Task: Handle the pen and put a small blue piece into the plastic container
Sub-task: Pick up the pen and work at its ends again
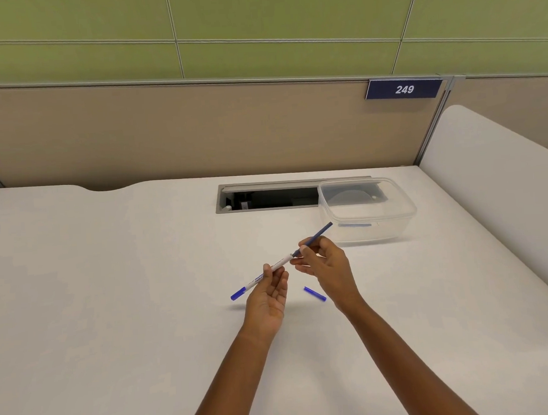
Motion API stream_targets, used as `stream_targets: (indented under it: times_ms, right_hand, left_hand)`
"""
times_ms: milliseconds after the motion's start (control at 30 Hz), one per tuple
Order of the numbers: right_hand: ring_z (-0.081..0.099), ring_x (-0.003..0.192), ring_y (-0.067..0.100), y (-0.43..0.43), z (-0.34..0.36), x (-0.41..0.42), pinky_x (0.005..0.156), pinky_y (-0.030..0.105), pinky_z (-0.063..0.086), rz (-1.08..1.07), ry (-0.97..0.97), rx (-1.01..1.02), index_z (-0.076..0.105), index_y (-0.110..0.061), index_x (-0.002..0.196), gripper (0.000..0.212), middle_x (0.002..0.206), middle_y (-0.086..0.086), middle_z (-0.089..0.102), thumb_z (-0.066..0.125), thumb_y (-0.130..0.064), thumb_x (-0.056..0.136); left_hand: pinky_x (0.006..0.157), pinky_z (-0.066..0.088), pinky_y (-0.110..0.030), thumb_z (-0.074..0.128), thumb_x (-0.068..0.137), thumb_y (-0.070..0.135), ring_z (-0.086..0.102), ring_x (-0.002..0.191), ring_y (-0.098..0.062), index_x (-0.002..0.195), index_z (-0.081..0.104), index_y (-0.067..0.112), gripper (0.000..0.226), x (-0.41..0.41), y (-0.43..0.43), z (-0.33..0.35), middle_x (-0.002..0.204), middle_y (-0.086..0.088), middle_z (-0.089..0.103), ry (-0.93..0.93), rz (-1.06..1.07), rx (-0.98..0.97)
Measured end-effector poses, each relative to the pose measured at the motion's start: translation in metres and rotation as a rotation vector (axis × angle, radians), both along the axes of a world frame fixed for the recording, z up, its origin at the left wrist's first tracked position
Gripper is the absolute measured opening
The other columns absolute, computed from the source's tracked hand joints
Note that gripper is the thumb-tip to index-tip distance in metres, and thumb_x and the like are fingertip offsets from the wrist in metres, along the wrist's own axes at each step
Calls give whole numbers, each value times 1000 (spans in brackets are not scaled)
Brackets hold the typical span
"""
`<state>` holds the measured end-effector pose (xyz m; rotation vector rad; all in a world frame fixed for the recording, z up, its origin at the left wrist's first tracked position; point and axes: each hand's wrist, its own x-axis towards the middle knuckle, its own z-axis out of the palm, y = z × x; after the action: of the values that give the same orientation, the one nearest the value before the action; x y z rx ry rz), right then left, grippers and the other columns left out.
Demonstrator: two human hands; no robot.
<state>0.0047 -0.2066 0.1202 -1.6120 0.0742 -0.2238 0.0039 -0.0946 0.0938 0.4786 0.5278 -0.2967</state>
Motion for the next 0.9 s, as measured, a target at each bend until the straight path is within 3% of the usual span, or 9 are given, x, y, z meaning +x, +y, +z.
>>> stream_targets:
  times_ms: [267, 500, 667, 767, 900]
  right_hand:
    - [68, 66, 3, -1, -3, 1, 57, 8, 51, 32, -18, -26, 58, -19, 88, 10, 82, -4, 64, 53, -10, 88]
    - [67, 70, 5, -5, -2, 5, 64, 9, 54, 84, -2, -180, 61, -21, 93, 15, 85, -4, 65, 57, -9, 85]
    - [62, 70, 4, -10, -5, 9, 60, 3, 49, 37, 32, -341, 62, -15, 103, 24, 86, -6, 63, 59, -5, 82]
    - [60, 73, 11, -16, -16, 6, 61, 8, 46, -32, 106, -510, 63, -9, 102, 21, 94, 6, 66, 56, -4, 83]
    - [58, 98, 27, -27, -43, -2, 83, 30, 44, -4, 247, -852, 59, -3, 106, 21, 111, 16, 60, 53, -8, 86]
  left_hand:
    - [48, 56, -25, 53, 88, 16, 69, 50, -17, 80, 61, 1, 19, -3, -1, 3, 55, -10, 71, 2, -12, -15]
    - [50, 56, -24, 52, 89, 16, 69, 50, -17, 81, 61, 0, 19, -4, 0, 7, 55, -10, 71, -2, -12, -57]
    - [49, 57, -23, 53, 89, 15, 69, 50, -16, 85, 60, 0, 17, -1, 5, 10, 55, -10, 71, -10, 2, -86]
    - [51, 57, -22, 53, 89, 15, 69, 51, -15, 86, 60, 0, 16, 1, 8, 9, 55, -10, 71, -16, 14, -99]
    - [55, 57, -22, 54, 88, 14, 69, 51, -13, 84, 60, 1, 16, 2, 11, 8, 55, -8, 70, -26, 20, -83]
